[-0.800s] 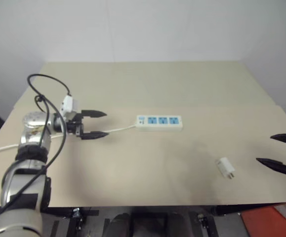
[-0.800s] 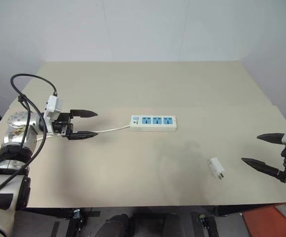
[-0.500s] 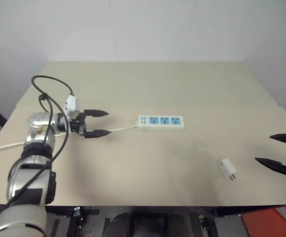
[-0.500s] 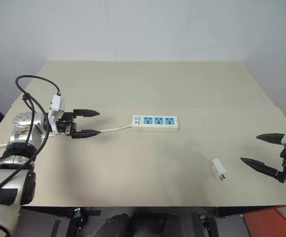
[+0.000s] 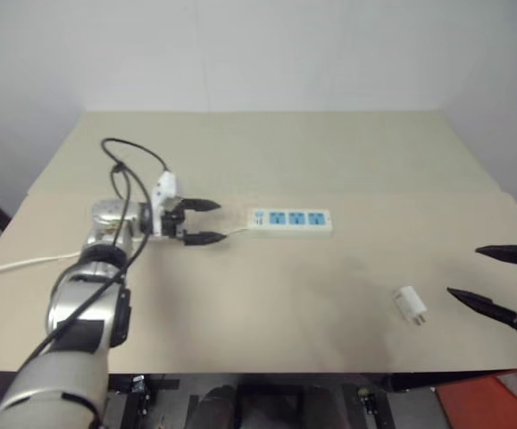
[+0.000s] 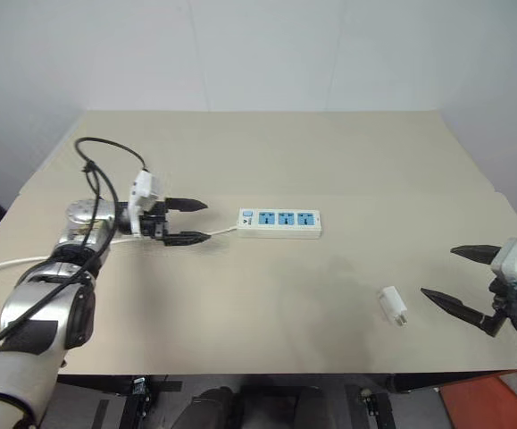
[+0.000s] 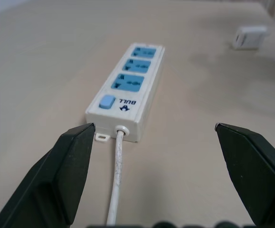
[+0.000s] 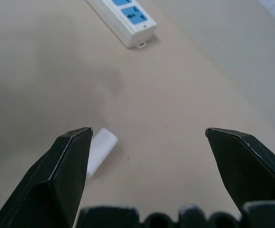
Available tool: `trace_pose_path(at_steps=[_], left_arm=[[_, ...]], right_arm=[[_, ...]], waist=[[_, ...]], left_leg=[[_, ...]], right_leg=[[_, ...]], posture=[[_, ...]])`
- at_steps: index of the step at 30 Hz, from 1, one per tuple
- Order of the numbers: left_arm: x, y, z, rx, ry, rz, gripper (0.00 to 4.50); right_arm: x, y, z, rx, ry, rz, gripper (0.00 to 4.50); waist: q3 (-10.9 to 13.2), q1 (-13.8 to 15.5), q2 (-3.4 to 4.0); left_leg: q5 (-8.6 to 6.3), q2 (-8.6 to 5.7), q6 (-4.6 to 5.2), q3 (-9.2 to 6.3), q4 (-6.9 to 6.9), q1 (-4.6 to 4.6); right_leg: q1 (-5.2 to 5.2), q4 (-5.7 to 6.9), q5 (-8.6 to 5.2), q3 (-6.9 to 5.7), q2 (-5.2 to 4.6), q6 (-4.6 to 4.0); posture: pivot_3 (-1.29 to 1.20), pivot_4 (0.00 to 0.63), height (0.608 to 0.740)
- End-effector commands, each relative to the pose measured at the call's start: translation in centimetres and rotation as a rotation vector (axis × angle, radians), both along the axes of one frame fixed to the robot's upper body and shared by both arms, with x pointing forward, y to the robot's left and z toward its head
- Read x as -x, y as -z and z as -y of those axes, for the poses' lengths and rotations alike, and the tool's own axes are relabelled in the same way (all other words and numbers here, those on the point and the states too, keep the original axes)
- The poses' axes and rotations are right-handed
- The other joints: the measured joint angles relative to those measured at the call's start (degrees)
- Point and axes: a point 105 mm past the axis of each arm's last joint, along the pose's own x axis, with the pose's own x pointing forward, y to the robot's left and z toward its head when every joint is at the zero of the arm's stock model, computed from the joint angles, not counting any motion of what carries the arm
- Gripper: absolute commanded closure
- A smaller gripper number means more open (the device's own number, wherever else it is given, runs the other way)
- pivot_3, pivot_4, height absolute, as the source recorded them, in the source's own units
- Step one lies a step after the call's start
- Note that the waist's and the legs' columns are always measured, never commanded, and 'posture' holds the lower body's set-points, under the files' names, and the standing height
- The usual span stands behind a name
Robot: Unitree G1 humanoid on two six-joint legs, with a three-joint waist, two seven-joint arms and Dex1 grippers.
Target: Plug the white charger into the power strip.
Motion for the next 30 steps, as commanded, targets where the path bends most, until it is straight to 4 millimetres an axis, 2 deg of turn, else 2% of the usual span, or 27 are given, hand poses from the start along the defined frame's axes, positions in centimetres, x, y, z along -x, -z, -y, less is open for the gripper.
trace_pose_path(at_steps=[1,4,8,17,23,26,30], left_arm=[[-1.1,0.0,0.7,-0.082,-0.053,0.062,0.06],[-1.9,0.4,1.4,-0.091,-0.118,0.064,0.06],[-2.5,1.4,1.5,-0.127,-0.188,0.051,0.06],[-3.1,2.9,2.6,-0.093,-0.279,-0.034,0.06],[-3.0,4.6,3.0,-0.203,-0.289,-0.052,0.06],[-3.3,5.1,2.9,-0.24,-0.324,-0.061,0.61],[-3.5,5.4,2.8,-0.267,-0.343,-0.062,1.82]], right_arm=[[0.1,-1.5,-1.6,0.025,-0.029,0.077,0.0],[0.5,-2.6,-3.3,0.002,-0.047,0.121,0.0],[1.2,-3.4,-4.6,-0.003,-0.054,0.146,0.0],[2.2,-3.3,-6.3,-0.034,-0.021,0.143,0.0],[2.3,-3.8,-8.0,-0.035,-0.031,0.159,0.0],[2.3,-3.8,-8.1,-0.036,-0.015,0.157,0.0],[2.4,-3.6,-8.3,-0.037,-0.005,0.144,0.0]], waist=[[0.0,-0.1,-0.01],[0.0,-0.2,-0.03],[0.0,0.0,-0.03],[0.0,0.9,-0.06],[0.0,0.7,-0.07],[0.0,0.9,-0.08],[0.0,0.9,-0.08]], left_leg=[[0.0,0.0,0.0,0.0,0.0,-0.01],[0.0,0.01,0.0,0.0,0.0,-0.01],[0.0,0.01,0.0,0.0,0.02,-0.03],[0.0,-0.01,0.0,-0.01,0.04,-0.04],[0.0,-0.01,0.0,0.0,0.04,-0.03],[0.0,0.0,0.0,0.0,0.04,0.01],[0.0,-0.01,0.0,0.0,0.04,0.07]], right_leg=[[-0.01,0.0,0.0,0.0,0.0,0.0],[-0.02,0.01,0.0,0.0,0.0,0.0],[-0.02,0.01,0.0,0.0,0.0,0.0],[-0.02,0.03,0.0,-0.02,0.0,0.01],[-0.02,0.03,0.0,-0.01,0.0,0.01],[0.01,0.03,0.0,-0.03,0.0,0.0],[0.07,0.05,0.0,-0.02,0.0,0.01]], posture=[[0.0,0.15,0.74],[0.0,0.15,0.74],[0.0,0.15,0.74],[0.0,0.15,0.74],[0.0,0.15,0.74],[0.0,0.15,0.74],[0.0,0.15,0.74]])
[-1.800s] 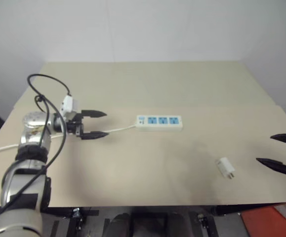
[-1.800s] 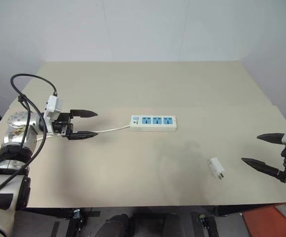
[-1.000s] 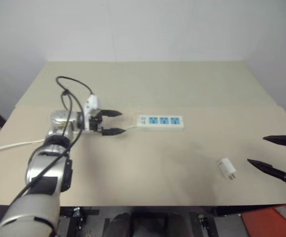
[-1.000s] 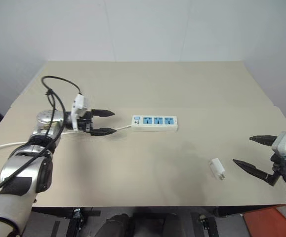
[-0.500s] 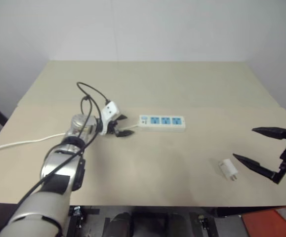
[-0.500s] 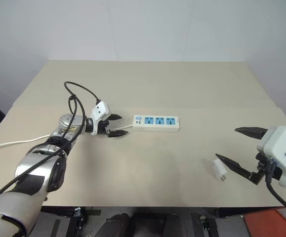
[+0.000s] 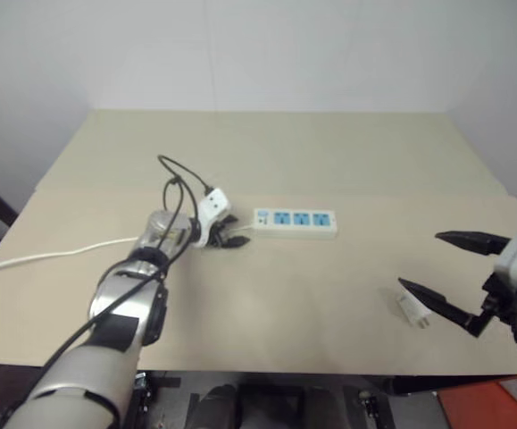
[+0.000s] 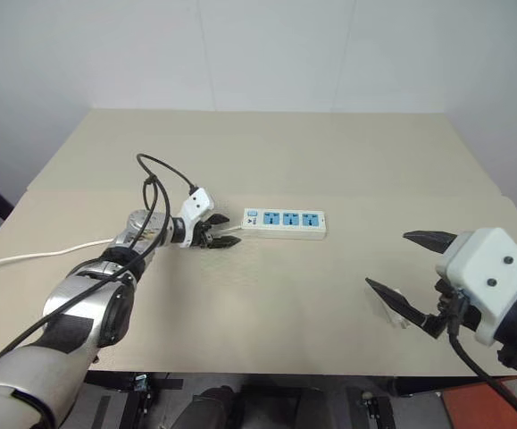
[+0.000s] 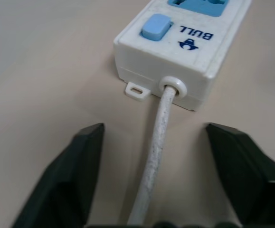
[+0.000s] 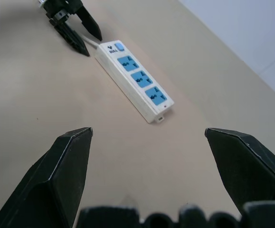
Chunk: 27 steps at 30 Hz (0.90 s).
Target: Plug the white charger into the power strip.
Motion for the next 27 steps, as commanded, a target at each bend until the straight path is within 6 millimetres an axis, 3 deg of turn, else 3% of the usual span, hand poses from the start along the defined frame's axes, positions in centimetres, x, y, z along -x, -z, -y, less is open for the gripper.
trace_pose_path(at_steps=[1,8,9,14,19,27], left_arm=[[-0.3,0.5,-0.5,-0.063,-0.037,0.002,2.1],[-0.1,0.0,-0.4,-0.049,0.001,-0.003,4.33],[-0.1,-0.1,-0.4,-0.049,0.003,-0.001,4.47],[0.0,-0.4,-0.7,-0.055,0.025,0.007,4.47],[1.5,-1.7,-0.3,-0.054,0.233,0.022,4.47],[3.1,-2.7,-1.2,-0.065,0.393,0.086,4.47]], right_arm=[[0.3,-0.5,-0.5,0.017,0.003,0.025,0.0],[0.2,-0.1,-0.6,0.012,-0.002,0.006,0.0],[0.2,0.0,-0.6,0.011,-0.003,0.003,0.0],[-0.2,0.6,-0.8,0.001,-0.012,-0.008,0.0],[-0.4,0.7,-0.8,-0.003,-0.015,-0.008,0.0],[-0.8,1.3,-1.0,-0.025,-0.024,0.001,0.0]], waist=[[0.0,-0.1,0.0],[0.0,-0.2,0.0],[0.0,-0.2,0.0],[0.0,-0.3,0.0],[0.0,-0.5,-0.01],[0.0,-0.1,-0.01]], left_leg=[[0.0,0.0,0.0,0.0,0.0,0.02],[0.0,0.02,-0.01,0.02,-0.01,0.15],[0.0,0.02,-0.01,0.02,-0.01,0.15],[0.0,0.02,-0.01,0.02,-0.02,0.13],[0.0,0.0,-0.01,0.03,-0.02,0.05],[0.01,0.0,-0.01,0.01,-0.01,-0.07]], right_leg=[[0.01,0.01,0.0,0.0,0.0,0.0],[0.05,0.11,0.0,0.01,0.0,0.01],[0.05,0.11,0.0,0.01,0.0,0.01],[0.03,0.09,0.0,0.01,0.0,0.01],[-0.03,0.08,0.0,0.0,0.01,0.0],[-0.08,0.03,0.01,-0.01,0.01,-0.01]], posture=[[0.0,0.15,0.74],[0.0,0.15,0.74],[0.0,0.15,0.74],[0.0,0.15,0.74],[0.0,0.15,0.74],[0.0,0.15,0.74]])
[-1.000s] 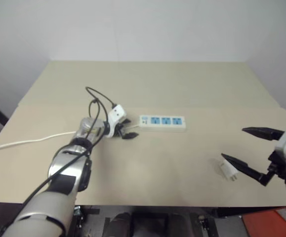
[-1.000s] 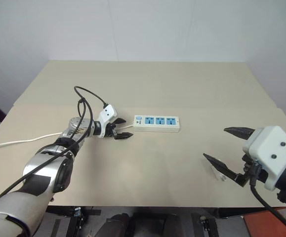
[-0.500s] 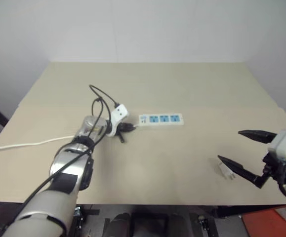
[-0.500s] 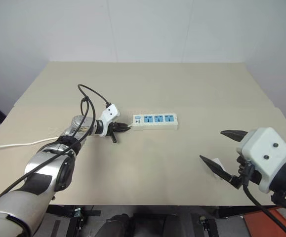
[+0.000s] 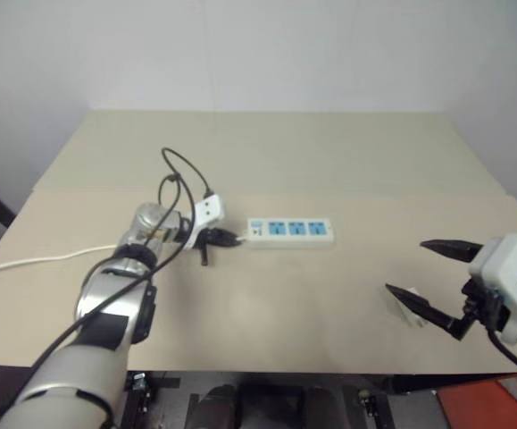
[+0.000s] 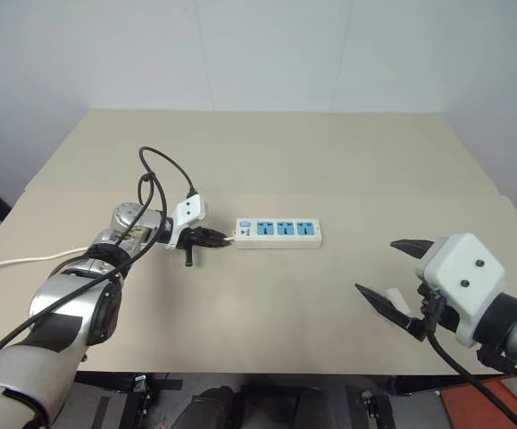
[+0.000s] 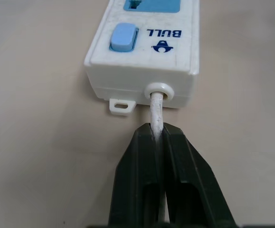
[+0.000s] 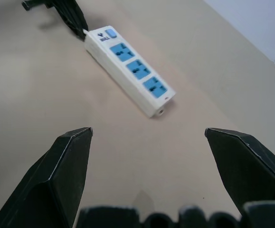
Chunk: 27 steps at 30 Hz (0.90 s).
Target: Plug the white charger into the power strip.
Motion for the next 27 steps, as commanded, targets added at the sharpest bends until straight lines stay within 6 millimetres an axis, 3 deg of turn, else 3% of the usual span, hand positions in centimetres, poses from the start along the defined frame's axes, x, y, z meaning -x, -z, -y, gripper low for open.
trace_pose_path(at_steps=[1,10,16,22,27], left_arm=[[0.4,-1.6,-0.3,0.035,0.071,0.048,4.47],[2.2,-0.7,-2.3,0.039,0.096,0.025,4.47],[2.1,0.2,-2.7,0.016,0.044,0.018,4.47],[2.9,-0.1,-1.8,0.093,0.113,0.019,2.74],[4.0,-0.6,-2.5,0.126,0.189,-0.005,1.2]], right_arm=[[-0.2,-0.5,-0.3,-0.004,-0.009,0.054,0.0],[-0.9,0.2,-0.6,-0.018,-0.03,0.054,0.0],[-1.2,0.9,-0.6,-0.011,-0.041,0.045,0.0],[-1.0,1.1,-0.5,-0.015,-0.028,0.045,0.0],[-0.4,1.1,-0.2,-0.005,0.009,0.05,0.0]], waist=[[0.0,0.0,0.0],[0.0,-0.6,0.01],[0.0,-0.5,0.01],[0.0,-0.5,0.01],[0.0,-0.5,0.02]], left_leg=[[0.0,0.0,0.0,0.0,0.01,-0.02],[0.0,0.02,0.01,-0.01,0.0,0.01],[0.0,0.02,0.01,-0.01,0.01,0.05],[0.0,0.01,0.01,-0.02,0.01,0.03],[0.0,0.02,0.01,-0.02,0.01,0.04]], right_leg=[[-0.01,0.0,0.0,0.0,0.0,0.0],[-0.01,0.01,0.0,0.01,0.0,0.0],[0.01,0.01,0.0,0.01,0.0,0.0],[0.0,0.0,0.0,0.01,0.0,0.0],[0.0,0.0,0.0,0.02,0.0,0.0]], posture=[[0.0,0.15,0.74],[0.0,0.15,0.74],[0.0,0.15,0.74],[0.0,0.15,0.74],[0.0,0.15,0.74]])
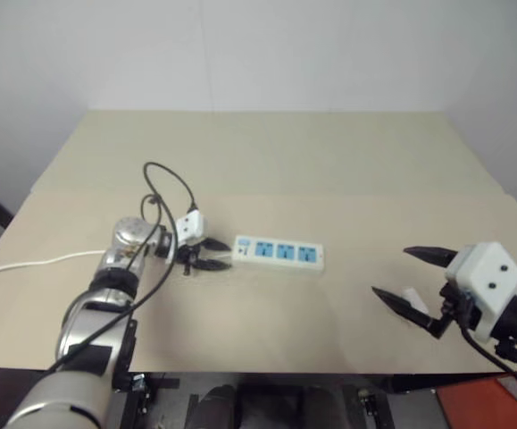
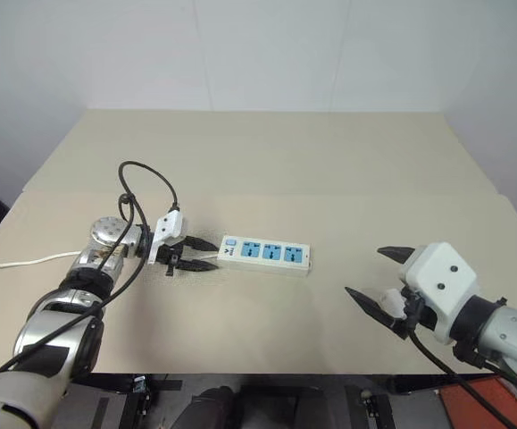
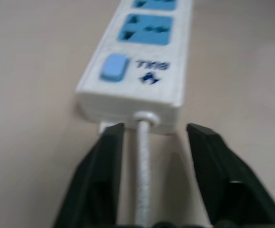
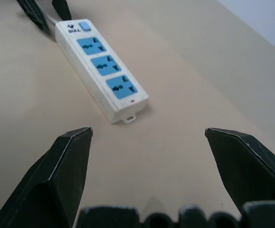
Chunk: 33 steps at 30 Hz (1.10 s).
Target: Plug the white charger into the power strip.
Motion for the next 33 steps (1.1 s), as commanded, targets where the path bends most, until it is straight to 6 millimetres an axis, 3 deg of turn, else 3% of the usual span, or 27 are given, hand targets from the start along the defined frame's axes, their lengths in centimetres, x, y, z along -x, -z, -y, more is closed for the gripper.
trace_pose_path(at_steps=[1,4,22,33], left_arm=[[0.2,-1.4,-0.7,0.026,0.033,0.037,0.93],[0.1,-1.7,-0.9,0.035,0.027,0.036,0.04],[-0.9,-4.3,-1.4,0.259,-0.045,0.099,0.02],[-1.3,-3.1,0.9,0.245,-0.02,-0.01,0.02]], right_arm=[[0.5,-1.2,0.1,0.019,0.02,0.065,0.0],[0.6,-1.2,0.3,0.017,0.031,0.067,0.0],[-0.6,-1.9,-0.3,0.013,-0.044,0.072,0.0],[-0.1,-2.9,-0.2,0.036,-0.079,0.036,0.0]], waist=[[0.0,-0.1,0.0],[0.0,-0.2,0.0],[0.0,-0.2,0.0],[0.0,0.0,-0.01]], left_leg=[[0.0,0.0,0.0,0.0,0.0,0.01],[0.0,0.01,0.0,0.0,0.0,0.06],[0.0,0.01,0.0,0.0,0.0,0.06],[0.0,-0.01,0.01,0.0,0.01,0.0]], right_leg=[[0.0,0.0,0.0,0.0,0.0,0.0],[0.03,0.01,0.0,0.01,0.0,0.0],[0.03,0.0,0.0,0.01,0.0,0.0],[0.03,-0.01,0.0,-0.03,0.0,0.0]], posture=[[0.0,0.15,0.74],[0.0,0.15,0.74],[0.0,0.15,0.74],[0.0,0.15,0.74]])
